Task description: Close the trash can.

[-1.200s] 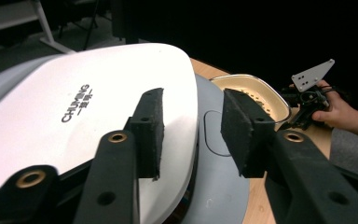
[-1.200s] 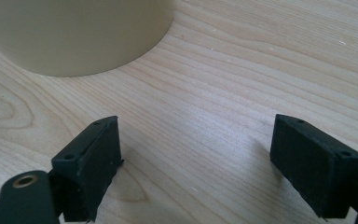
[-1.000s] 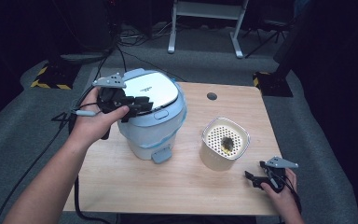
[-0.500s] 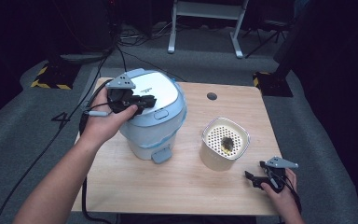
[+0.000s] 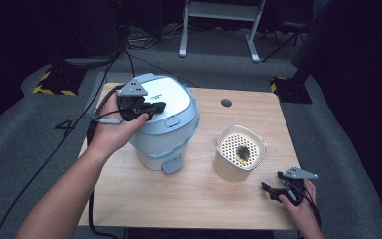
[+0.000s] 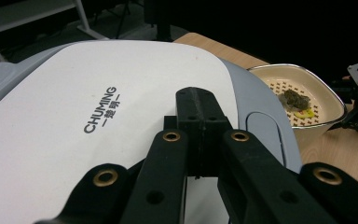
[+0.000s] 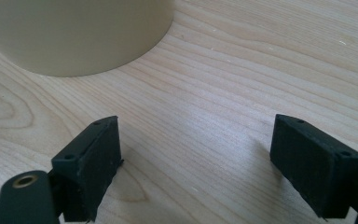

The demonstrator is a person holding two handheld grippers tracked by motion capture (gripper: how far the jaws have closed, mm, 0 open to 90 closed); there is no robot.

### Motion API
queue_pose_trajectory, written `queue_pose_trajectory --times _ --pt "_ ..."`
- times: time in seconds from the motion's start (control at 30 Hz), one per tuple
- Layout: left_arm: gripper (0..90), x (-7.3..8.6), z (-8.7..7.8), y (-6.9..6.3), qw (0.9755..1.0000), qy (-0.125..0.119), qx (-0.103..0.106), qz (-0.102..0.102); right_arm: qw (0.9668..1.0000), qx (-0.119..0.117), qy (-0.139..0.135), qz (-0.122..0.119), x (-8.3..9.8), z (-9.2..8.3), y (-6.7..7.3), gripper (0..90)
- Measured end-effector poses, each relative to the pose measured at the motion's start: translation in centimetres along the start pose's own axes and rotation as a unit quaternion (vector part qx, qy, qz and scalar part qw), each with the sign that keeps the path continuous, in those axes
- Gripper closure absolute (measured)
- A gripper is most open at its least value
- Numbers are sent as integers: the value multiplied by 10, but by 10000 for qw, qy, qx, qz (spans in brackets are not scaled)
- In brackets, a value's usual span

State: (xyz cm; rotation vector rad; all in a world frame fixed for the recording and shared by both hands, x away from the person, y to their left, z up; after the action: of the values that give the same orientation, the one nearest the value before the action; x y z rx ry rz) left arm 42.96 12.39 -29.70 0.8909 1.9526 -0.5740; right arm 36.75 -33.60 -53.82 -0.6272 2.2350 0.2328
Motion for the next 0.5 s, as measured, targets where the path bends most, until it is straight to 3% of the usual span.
queue_pose_trajectory --times 0.33,0.5 --pt "900 1 3 -1 9997 142 -91 155 10000 -2 5 4 0 0 0 162" --pt "900 0 5 0 9999 81 -57 92 10000 -7 6 0 0 0 0 161"
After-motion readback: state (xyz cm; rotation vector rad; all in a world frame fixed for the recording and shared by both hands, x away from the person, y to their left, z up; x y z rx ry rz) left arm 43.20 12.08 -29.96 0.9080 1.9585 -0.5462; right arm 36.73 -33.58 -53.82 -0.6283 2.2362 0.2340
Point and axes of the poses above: each handheld gripper's, and its own axes: z roughly forward along the jaws, x roughly out of its underside, y roughly to its left, the point moved 5 cm from there along z, roughly forward along the jaws, and after that the axes turned 2 degrees about x, right-handed, at the moved point
